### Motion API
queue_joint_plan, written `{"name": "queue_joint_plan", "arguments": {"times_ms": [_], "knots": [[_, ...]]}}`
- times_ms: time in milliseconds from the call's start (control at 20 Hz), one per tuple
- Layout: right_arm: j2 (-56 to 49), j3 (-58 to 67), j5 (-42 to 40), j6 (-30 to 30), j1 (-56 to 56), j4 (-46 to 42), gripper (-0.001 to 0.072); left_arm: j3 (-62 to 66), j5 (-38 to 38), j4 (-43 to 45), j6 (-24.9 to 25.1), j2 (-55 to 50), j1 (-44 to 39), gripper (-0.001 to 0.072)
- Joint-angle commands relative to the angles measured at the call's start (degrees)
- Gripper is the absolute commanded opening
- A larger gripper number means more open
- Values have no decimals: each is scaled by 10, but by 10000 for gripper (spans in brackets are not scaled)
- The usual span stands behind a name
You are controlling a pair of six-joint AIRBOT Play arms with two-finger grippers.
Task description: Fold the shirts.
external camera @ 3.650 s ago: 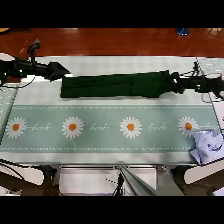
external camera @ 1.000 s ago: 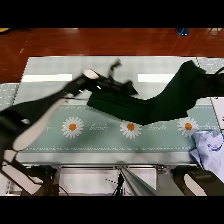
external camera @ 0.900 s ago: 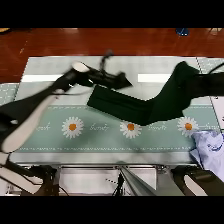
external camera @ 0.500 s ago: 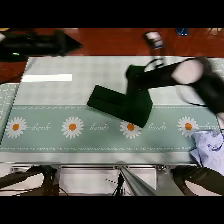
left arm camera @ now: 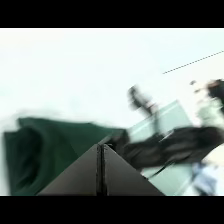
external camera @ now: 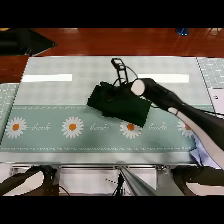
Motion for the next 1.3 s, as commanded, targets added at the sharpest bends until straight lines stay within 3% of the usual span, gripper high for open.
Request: {"name": "queue_joint_plan", "arguments": {"times_ms": [0, 200, 300, 350, 400, 550, 650, 750, 1000, 1050, 1150, 1250], "knots": [[52, 0, 153, 9, -68, -99, 454, 0, -9, 71, 0, 5, 8, 28], [131, -10, 372, 11, -222, -296, 456, 0, -10, 128, -1, 5, 33, 28], [163, -61, 390, 5, -310, -265, 504, 0, -14, 160, -22, 5, 46, 28], [175, -96, 379, 5, -346, -213, 589, 0, -21, 178, -36, 5, 51, 31], [183, -137, 359, -4, -377, -136, 590, 0, -28, 193, -39, 5, 52, 56], [186, -252, 247, -57, -400, 86, 591, 0, -42, 205, -49, 5, 52, 245], [186, -321, 130, -78, -379, 209, 594, 0, -50, 205, -66, 5, 50, 274], [183, -358, 48, -87, -342, 257, 594, 0, -66, 205, -70, 5, 49, 273], [127, -364, -24, -86, -243, 300, 591, 0, -87, 203, -80, 5, 47, 271], [118, -364, -41, -87, -231, 325, 530, 0, -87, 201, -80, 5, 47, 271], [126, -353, -39, -107, -235, 349, 62, 0, -87, 201, -80, 5, 47, 270], [164, -322, 14, -161, -268, 341, 22, 0, -86, 201, -80, 5, 47, 270]]}}
